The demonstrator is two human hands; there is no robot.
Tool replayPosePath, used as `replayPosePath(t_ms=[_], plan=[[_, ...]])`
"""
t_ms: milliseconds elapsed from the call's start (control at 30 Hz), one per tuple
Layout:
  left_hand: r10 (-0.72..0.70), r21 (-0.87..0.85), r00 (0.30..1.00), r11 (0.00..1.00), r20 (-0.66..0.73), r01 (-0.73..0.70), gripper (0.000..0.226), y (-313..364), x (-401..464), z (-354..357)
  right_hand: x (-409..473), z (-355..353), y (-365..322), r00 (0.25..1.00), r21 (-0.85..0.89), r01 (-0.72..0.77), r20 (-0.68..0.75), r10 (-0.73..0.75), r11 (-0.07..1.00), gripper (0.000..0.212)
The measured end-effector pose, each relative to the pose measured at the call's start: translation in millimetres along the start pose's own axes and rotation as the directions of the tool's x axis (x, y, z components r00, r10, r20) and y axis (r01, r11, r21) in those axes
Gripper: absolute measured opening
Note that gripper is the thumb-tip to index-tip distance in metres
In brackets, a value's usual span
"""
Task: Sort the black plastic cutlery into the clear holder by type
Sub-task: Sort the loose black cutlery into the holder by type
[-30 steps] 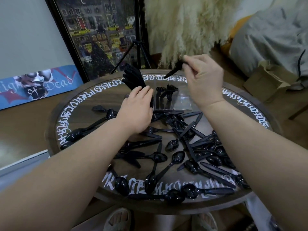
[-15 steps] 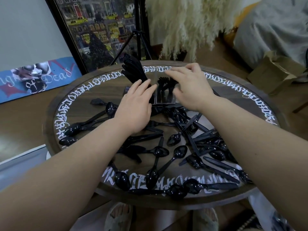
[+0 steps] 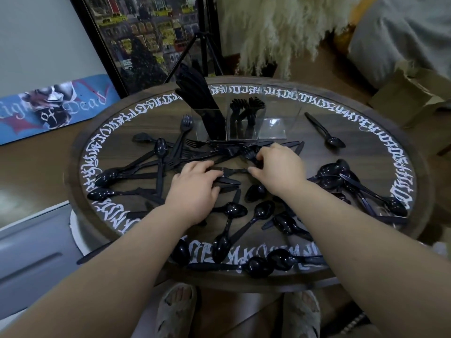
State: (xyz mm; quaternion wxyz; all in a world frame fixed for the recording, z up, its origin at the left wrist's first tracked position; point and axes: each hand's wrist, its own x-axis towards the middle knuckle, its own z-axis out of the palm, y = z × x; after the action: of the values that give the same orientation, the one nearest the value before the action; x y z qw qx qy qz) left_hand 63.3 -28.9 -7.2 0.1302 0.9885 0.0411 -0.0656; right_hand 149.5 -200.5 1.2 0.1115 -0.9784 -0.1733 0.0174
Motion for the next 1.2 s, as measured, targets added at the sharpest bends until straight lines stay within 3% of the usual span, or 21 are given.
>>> replayPosePath(t_ms=[300,567,700,833,967,1033,1200], plan=[[0.029,-0.114,0.995,0.993,-0.094,-0.040,0.035,-9.6,-1.4,-1.2,-5.2,2.7,2.5,0.994,0.068,0.058,0.084,-0.064,0.996,0.011],[-0.014,-0.096,0.992,0.995,-0.128,0.001,0.033,-14.0,0.4,-4.7,8.6,-9.9,-1.4,0.996,0.129,0.069,-0.072,-0.060,0.989,0.011],[-0.007,-0.041,0.992,0.999,-0.126,0.002,0.038,-15.7,1.9,-2.5,16.1,-13.9,-10.2,0.990,0.054,0.132,-0.062,-0.128,0.990,0.011],[-0.038,-0.011,0.992,0.999,-0.118,0.037,0.040,-17.4,3.6,-2.0,22.0,-8.2,-13.6,0.981,0.089,0.193,0.011,-0.195,0.977,0.010],[-0.050,-0.016,0.993,0.999,-0.108,0.049,0.037,-17.1,5.3,-2.9,26.3,3.4,-12.4,0.967,0.015,0.218,0.132,-0.218,0.976,0.034],[-0.058,-0.044,0.992,0.998,-0.112,0.053,0.035,-17.0,5.2,-3.5,27.9,7.3,-11.0,0.963,-0.054,0.223,0.171,-0.211,0.973,0.031],[-0.067,-0.097,0.980,0.994,-0.185,0.050,0.032,-18.0,3.7,-3.9,24.4,6.1,-7.5,0.967,-0.025,0.247,0.078,-0.244,0.969,0.020]])
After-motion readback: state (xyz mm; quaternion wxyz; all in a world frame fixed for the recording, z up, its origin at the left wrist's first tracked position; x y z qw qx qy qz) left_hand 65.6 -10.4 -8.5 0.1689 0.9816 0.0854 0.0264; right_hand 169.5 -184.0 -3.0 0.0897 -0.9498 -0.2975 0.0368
